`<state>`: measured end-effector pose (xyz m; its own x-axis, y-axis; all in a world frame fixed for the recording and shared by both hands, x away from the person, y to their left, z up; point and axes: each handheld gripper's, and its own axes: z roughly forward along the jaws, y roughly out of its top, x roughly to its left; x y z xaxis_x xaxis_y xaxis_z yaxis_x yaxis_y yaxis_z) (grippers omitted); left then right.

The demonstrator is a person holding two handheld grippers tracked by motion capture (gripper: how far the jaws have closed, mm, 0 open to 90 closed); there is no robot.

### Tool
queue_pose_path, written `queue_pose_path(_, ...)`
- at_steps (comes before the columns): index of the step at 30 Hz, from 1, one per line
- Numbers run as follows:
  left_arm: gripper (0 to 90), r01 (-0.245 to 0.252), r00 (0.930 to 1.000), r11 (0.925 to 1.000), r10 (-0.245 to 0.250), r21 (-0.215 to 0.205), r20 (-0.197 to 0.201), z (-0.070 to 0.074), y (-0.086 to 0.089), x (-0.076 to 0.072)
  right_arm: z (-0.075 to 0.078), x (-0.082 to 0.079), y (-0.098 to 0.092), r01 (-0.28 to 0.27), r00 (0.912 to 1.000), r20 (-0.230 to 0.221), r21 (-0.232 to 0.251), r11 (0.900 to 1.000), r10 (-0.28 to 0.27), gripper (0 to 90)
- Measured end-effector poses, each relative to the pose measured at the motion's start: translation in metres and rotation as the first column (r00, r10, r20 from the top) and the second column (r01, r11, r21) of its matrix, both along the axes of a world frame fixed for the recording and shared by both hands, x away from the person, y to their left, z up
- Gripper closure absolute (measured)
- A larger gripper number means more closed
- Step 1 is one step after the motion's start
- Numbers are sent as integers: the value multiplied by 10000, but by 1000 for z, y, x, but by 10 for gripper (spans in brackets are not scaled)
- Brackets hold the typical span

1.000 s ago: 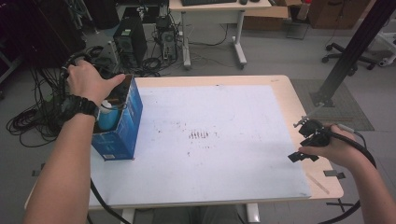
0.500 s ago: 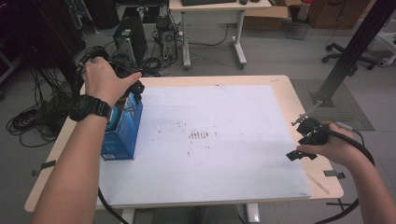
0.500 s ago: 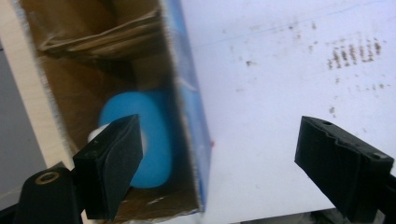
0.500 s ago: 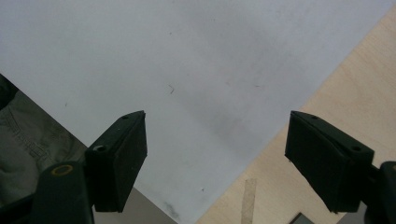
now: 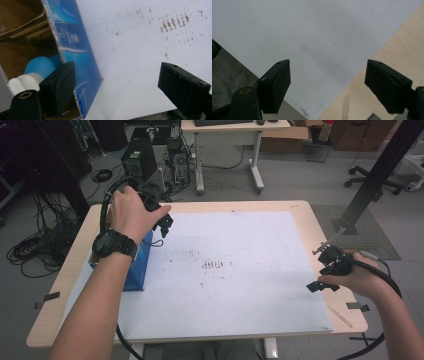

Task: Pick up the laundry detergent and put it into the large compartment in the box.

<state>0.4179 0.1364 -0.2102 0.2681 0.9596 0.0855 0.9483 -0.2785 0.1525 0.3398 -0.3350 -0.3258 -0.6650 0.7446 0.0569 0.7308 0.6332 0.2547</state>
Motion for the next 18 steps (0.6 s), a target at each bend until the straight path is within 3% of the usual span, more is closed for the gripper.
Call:
queue_pose_path(12,139,858,9963,9962,-858,154,9,-16,-29,0,3,-1,0,-10,10000,92,36,10000,10,208)
queue_pose_path(18,147,1095,9940,9939,-1094,121,-82,-24,-34,-2,3,1,1,-19,9999,144,-3,10000,19,208)
